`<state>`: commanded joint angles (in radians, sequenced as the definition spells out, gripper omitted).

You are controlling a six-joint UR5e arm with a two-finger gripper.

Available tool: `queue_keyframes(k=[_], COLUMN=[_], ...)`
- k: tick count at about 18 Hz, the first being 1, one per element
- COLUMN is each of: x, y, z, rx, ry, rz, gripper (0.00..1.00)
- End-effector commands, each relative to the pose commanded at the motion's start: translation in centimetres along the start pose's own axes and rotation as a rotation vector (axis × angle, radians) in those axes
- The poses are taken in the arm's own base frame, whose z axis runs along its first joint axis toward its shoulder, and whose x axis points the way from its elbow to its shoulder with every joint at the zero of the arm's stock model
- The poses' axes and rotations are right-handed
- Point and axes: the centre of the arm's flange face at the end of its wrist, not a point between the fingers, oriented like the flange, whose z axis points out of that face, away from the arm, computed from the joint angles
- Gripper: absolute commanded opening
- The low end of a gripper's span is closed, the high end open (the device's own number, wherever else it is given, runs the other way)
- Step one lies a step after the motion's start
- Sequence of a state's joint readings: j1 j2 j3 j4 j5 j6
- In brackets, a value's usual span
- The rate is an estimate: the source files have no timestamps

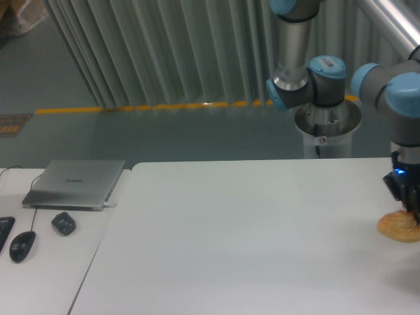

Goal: Place the triangular bread in the basket

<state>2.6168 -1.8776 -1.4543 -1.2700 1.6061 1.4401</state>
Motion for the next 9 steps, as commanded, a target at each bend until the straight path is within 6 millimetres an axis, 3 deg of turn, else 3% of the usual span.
queue_keyframes(k=[3,5,9], x=[-1.0,-2.8,-5.0], y=[2.5,4.4,6.1], z=[-0.6,-2.3,-1.6], rx=[0.006,0.009,0.014], ry=[-0.003,-0.09,-0.144], rz=[0.039,0.008,-0.011], gripper=[0.24,0.24,0.24])
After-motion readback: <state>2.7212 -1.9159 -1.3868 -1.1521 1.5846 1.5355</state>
